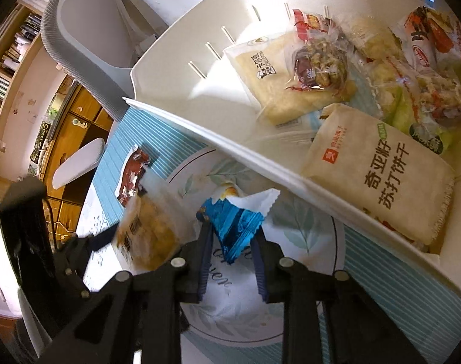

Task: Organize snacks
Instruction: 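Grasp the yellow egg-yolk cake packet with left tool while right tool grasps the blue wrapper, then carry both packets over the white tray and release them inside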

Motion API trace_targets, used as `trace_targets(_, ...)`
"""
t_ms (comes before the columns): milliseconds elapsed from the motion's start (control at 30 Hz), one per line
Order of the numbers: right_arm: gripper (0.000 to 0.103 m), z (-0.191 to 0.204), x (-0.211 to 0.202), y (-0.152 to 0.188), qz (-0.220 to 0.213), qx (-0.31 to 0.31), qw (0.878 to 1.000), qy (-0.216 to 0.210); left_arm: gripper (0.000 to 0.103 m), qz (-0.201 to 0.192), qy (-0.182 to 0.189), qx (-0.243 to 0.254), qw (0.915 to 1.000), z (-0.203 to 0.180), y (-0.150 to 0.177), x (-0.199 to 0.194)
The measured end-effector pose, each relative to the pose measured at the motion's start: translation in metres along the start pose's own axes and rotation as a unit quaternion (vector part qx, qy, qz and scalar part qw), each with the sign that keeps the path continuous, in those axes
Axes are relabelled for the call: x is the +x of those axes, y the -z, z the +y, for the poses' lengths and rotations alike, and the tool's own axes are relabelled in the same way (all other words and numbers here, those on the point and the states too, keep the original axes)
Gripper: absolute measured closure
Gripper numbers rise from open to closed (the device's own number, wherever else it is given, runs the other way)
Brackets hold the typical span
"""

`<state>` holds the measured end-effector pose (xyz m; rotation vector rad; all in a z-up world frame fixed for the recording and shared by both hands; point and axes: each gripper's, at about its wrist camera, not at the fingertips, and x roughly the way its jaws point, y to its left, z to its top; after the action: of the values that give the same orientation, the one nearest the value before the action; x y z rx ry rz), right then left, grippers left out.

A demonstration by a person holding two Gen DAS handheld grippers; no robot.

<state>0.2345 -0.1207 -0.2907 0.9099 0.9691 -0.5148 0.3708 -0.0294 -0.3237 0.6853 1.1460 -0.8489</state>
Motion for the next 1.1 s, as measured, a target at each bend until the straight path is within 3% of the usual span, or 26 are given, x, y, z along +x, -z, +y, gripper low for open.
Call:
trace_targets(233, 0.08, 0.0, -0.019, 0.014, -0.007, -0.018, 1.0, -0.007, 0.008, 0.004, -0.002, -0.108, 0.9942, -0.006, 0.043, -0.021)
trace_targets(633, 0.081, 0.0, -0.08, 0.042, -0.019, -0.072, 0.997, -0.008, 0.015, -0.001, -0.015, -0.195, 0.9806, -0.045, 0.122, -0.08)
trace_targets(1100, 0.081, -0.012, -0.143, 0.057, -0.025, -0.135, 0.99, -0.019, 0.017, -0.029, -0.013, -0.293, 0.9557, -0.063, 0.154, -0.136)
